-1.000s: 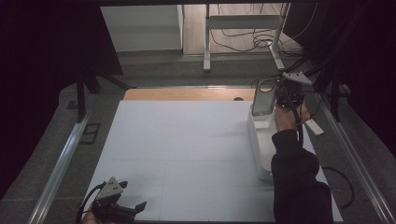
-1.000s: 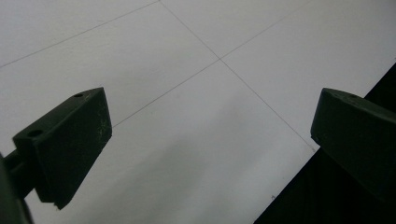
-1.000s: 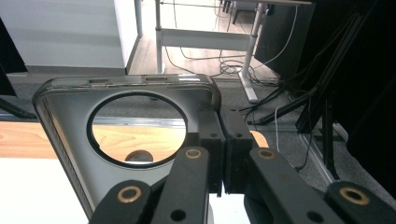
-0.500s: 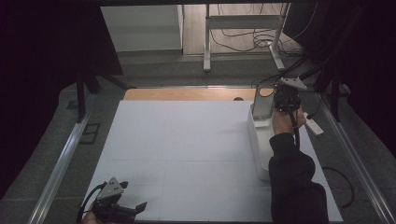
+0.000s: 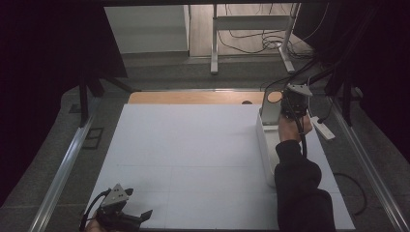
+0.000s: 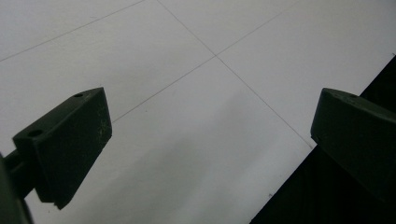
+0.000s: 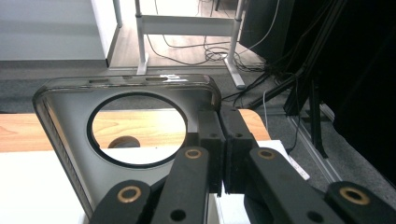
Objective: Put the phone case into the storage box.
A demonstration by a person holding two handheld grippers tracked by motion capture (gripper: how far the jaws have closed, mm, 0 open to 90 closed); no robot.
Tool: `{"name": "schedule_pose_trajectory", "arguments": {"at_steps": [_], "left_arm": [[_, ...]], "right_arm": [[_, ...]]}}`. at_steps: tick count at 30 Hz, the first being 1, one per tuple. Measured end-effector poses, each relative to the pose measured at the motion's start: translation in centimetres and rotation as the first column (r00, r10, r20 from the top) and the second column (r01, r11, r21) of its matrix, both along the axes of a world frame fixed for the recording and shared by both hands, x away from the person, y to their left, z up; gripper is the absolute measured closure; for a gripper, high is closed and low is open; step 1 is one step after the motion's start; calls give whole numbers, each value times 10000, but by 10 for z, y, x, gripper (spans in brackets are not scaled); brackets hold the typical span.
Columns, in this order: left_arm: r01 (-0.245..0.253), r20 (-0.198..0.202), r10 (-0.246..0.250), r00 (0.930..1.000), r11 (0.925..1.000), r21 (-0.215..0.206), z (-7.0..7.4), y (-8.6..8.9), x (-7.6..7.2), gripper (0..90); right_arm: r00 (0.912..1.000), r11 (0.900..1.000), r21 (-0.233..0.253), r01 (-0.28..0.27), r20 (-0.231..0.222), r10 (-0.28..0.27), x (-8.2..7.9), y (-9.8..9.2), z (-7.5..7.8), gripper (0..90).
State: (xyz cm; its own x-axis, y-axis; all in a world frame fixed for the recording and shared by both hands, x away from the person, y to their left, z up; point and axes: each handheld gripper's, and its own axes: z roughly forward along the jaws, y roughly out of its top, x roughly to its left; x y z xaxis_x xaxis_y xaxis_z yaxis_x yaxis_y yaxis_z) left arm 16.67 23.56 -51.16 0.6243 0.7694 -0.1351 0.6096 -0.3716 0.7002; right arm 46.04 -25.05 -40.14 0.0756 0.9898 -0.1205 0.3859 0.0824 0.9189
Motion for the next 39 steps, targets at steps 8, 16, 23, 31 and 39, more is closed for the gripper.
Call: {"name": "schedule_pose_trajectory", "arguments": {"at_steps": [8,16,23,31,39], "left_arm": [[42,-48,-42,10000,10000,6,-1,0,0,0],[71,-81,-71,9999,10000,11,-1,-1,0,0],[103,-120,-103,9999,9999,1,-1,-1,0,0],[141,-133,-141,9998,9999,22,-2,-1,0,0],[174,-168,-174,9997,9998,21,-2,-1,1,0]], "right_arm": [[9999,9998,-28,171,25,-171,1,2,-6,889],[9997,9997,-41,249,-43,-249,1,3,-12,889],[9996,9996,-50,288,-27,-289,2,4,-15,888],[9995,9995,10,314,-32,-314,3,4,-20,888],[9995,9995,21,306,-41,-306,4,4,-24,887]]}}
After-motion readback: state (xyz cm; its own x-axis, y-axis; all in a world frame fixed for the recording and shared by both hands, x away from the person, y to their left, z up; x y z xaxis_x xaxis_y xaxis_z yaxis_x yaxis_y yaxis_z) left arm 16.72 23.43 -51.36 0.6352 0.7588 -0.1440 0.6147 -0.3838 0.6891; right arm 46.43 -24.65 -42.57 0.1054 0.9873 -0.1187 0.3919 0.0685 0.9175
